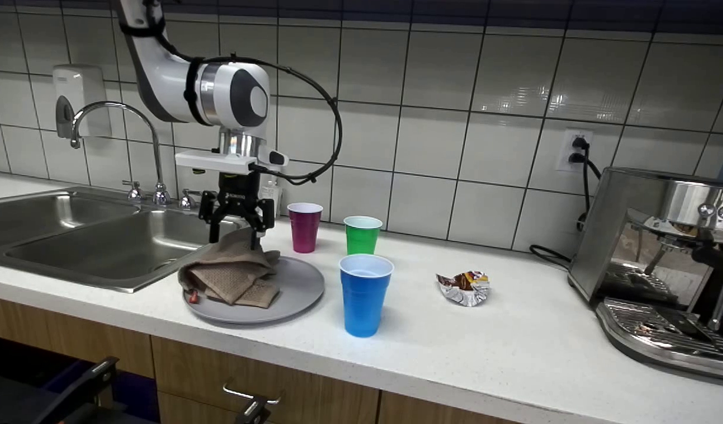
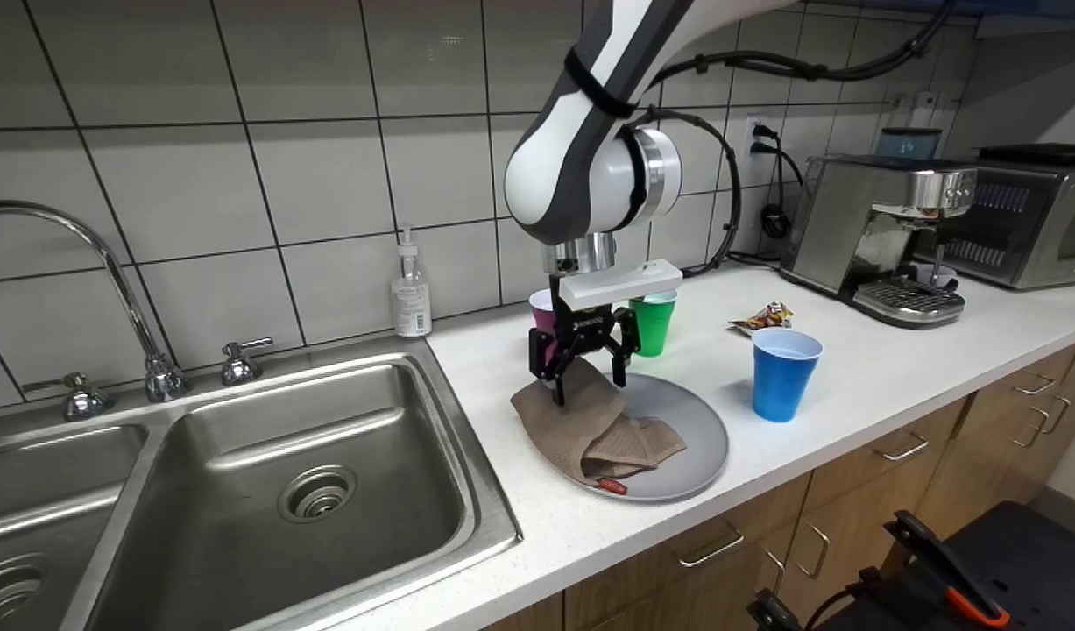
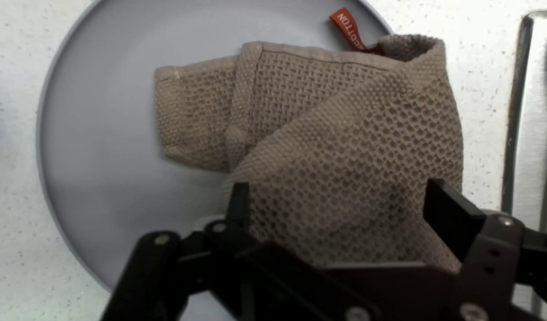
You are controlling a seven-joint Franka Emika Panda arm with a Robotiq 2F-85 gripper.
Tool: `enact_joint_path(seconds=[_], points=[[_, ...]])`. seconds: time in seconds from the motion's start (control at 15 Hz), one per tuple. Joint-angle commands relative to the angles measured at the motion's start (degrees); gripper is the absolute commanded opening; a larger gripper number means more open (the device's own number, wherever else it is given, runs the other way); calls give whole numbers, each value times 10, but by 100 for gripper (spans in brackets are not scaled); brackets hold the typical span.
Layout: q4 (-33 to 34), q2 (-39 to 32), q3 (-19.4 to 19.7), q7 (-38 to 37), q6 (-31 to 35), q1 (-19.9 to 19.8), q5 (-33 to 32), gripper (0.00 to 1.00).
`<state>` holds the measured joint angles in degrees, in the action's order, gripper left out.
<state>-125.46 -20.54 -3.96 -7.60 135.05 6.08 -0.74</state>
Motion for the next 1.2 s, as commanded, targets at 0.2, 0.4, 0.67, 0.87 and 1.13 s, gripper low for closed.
enact_joint_path(seconds=[0.2,0.4,0.67,0.87,1.13], points=[[35,-29,7,10,-19,-5,3,100],[41,-38,11,9,-18,-5,2,100],[49,-49,12,10,-15,-5,3,100],[55,-56,13,10,-14,-5,2,100],[61,-65,13,12,-12,-7,5,56]])
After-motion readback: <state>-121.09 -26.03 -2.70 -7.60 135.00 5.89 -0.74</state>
